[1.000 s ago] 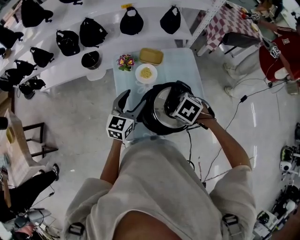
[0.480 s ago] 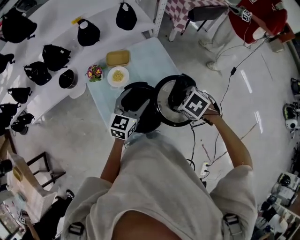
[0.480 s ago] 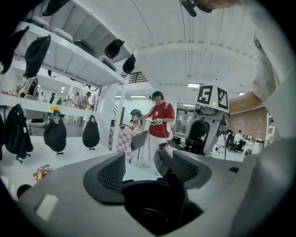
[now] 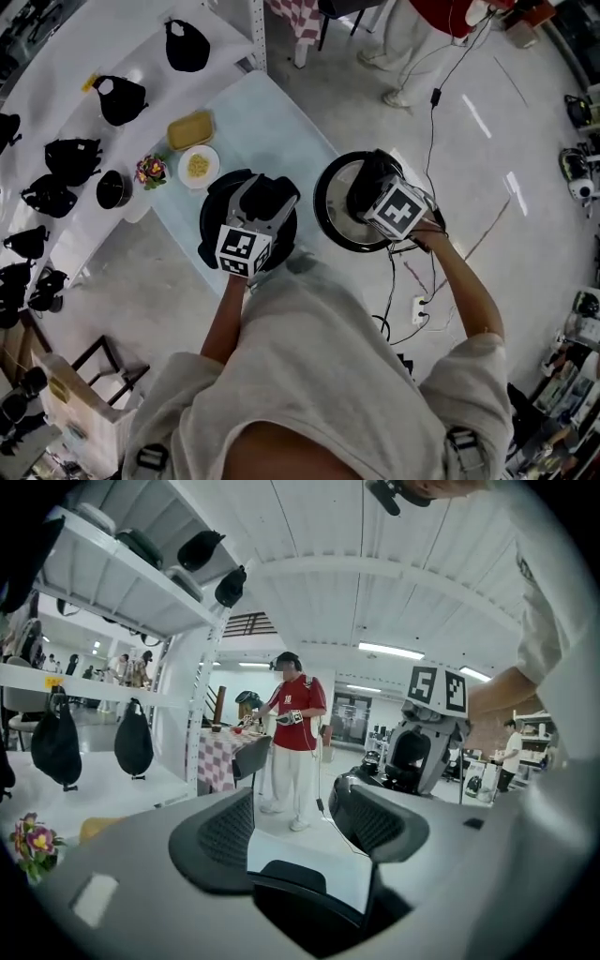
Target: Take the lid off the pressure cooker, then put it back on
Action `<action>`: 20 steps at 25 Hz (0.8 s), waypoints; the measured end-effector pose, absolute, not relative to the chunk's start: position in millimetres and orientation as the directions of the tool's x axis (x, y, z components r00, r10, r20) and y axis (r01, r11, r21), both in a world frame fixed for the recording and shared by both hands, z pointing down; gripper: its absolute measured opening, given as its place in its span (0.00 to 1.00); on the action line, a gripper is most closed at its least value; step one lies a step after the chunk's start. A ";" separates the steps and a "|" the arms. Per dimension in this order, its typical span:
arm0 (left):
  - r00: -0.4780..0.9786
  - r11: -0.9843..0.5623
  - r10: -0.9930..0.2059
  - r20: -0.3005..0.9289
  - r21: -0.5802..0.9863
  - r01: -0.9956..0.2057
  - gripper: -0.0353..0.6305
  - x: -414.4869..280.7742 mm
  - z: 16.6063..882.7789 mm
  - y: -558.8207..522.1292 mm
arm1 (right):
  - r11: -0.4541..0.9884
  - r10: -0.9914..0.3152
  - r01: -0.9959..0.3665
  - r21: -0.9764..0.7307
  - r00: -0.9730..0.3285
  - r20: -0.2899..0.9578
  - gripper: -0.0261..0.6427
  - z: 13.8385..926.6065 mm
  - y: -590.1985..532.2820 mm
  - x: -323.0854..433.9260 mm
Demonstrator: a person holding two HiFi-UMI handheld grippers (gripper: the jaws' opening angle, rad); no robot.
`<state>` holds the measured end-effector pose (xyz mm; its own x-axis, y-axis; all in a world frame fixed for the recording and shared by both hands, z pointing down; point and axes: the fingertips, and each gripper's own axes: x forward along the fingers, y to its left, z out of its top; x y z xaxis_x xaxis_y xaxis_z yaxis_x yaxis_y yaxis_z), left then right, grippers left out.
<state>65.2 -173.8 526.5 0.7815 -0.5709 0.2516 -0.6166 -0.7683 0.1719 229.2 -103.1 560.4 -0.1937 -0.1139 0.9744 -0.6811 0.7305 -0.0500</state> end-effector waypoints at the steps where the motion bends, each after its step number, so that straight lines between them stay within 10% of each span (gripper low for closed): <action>1: 0.784 -0.772 -0.566 0.254 0.172 -0.612 0.52 70.4 526.6 -173.8 | 0.726 -0.110 -0.686 -0.050 -0.188 0.976 0.44 563.8 -101.7 234.6; 20: 0.735 -0.729 -0.613 0.289 0.151 -0.667 0.52 55.9 523.1 -173.9 | 0.701 -0.002 -0.696 -0.156 -0.221 0.975 0.44 730.8 -131.5 208.4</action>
